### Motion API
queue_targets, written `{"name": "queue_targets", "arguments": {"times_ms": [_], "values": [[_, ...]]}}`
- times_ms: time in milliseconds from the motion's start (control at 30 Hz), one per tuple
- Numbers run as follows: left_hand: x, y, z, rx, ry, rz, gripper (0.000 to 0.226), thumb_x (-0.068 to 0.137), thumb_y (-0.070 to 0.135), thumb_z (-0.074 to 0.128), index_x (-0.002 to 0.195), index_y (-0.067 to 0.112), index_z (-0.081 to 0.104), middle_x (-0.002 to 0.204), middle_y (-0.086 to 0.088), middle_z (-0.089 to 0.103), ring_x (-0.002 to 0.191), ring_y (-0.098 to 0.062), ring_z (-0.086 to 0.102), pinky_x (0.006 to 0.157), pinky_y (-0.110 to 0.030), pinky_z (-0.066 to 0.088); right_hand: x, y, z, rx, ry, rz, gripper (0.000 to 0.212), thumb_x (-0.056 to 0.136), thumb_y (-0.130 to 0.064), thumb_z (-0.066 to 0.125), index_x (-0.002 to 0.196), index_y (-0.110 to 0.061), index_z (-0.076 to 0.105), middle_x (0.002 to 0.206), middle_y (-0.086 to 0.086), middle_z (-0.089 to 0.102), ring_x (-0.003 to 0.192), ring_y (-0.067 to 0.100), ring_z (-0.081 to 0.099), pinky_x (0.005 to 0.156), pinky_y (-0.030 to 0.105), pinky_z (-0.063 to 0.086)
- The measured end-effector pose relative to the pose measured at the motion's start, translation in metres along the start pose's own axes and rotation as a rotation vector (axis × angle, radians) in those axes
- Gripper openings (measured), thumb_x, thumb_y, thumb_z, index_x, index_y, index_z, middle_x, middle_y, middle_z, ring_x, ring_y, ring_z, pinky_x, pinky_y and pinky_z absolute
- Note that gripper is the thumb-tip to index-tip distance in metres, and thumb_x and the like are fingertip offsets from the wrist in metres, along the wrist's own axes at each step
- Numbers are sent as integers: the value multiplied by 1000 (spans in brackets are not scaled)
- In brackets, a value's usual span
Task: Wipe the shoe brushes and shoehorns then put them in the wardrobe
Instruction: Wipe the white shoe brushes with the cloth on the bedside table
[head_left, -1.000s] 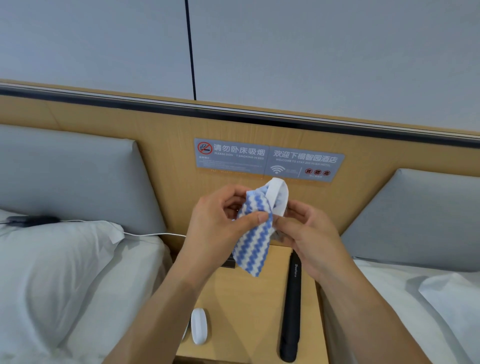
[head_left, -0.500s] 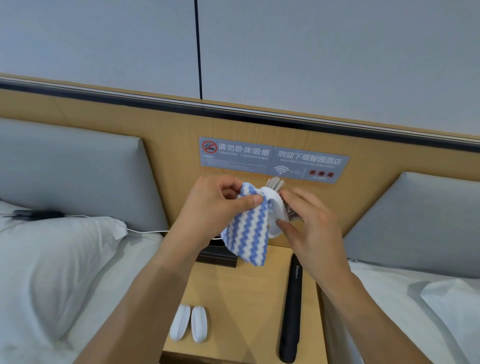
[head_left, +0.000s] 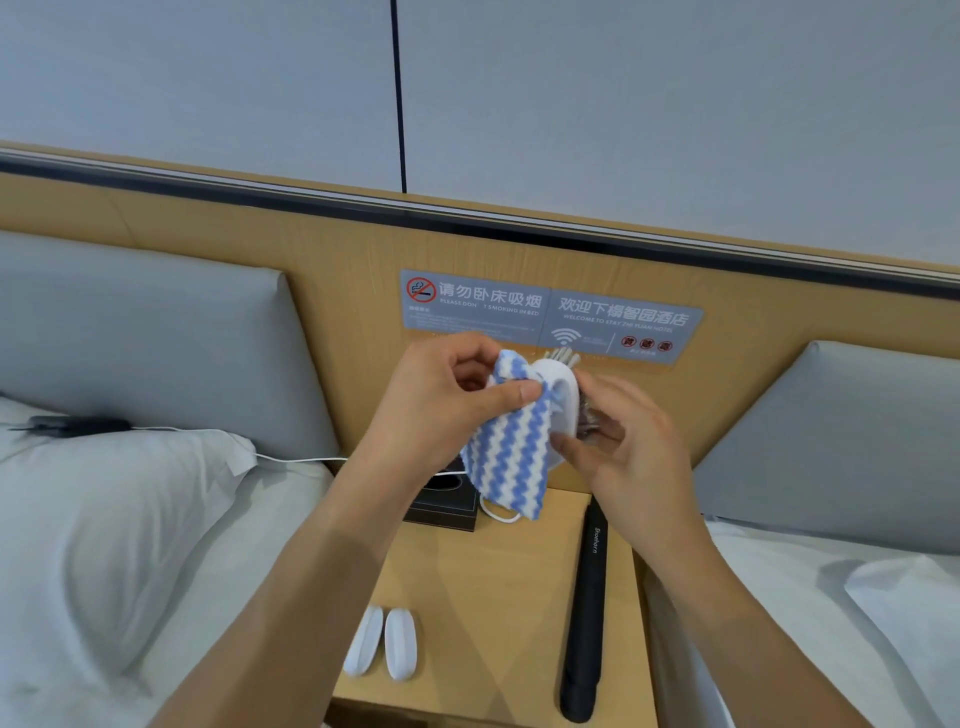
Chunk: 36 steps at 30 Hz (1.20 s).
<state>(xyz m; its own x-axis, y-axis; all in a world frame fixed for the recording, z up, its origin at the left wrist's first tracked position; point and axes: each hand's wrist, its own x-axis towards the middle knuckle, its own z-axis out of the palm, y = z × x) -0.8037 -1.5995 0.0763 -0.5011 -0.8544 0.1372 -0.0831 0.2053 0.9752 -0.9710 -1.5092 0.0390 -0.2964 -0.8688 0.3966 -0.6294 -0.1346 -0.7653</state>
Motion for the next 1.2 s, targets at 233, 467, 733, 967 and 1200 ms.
{"name": "queue_targets", "arguments": {"times_ms": [233, 467, 733, 967, 1200], "values": [[-11, -12, 8, 51, -26, 158, 19, 75, 21, 83, 90, 21, 71, 86, 4, 73, 79, -20, 69, 73, -46, 56, 3, 5, 4, 529, -132, 206, 44, 84, -1, 73, 115, -33, 72, 113, -4, 75, 104, 18, 72, 82, 31, 59], [-22, -33, 1, 319, -44, 318, 34, 70, 27, 85, 100, 20, 70, 89, 15, 67, 81, -8, 61, 72, -21, 47, 4, 19, 10, 865, -261, 600, 38, 85, 7, 64, 120, -7, 68, 118, 16, 71, 93, 23, 73, 74, 32, 61], [-34, -65, -15, 624, -125, 474, 24, 73, 12, 80, 93, 10, 67, 87, 7, 62, 80, -6, 48, 72, -17, 40, -6, 38, 32, 962, -394, 845, 38, 71, -2, 70, 109, -8, 71, 107, 14, 75, 89, 25, 75, 77, 38, 63], [-51, -102, -30, 725, -6, 297, 22, 77, 11, 78, 96, 11, 67, 89, 1, 64, 82, -18, 57, 70, -31, 47, -34, 73, 70, 928, -328, 1089, 45, 76, 11, 71, 113, -14, 66, 108, 17, 74, 90, 27, 75, 72, 36, 63], [-76, -150, -43, 720, 122, 17, 28, 78, 21, 79, 104, 17, 68, 95, 0, 68, 79, -8, 56, 71, -15, 47, -86, 135, 129, 575, -416, 1228, 42, 82, 4, 73, 117, -18, 65, 91, 10, 73, 84, 20, 65, 78, 29, 54]]}}
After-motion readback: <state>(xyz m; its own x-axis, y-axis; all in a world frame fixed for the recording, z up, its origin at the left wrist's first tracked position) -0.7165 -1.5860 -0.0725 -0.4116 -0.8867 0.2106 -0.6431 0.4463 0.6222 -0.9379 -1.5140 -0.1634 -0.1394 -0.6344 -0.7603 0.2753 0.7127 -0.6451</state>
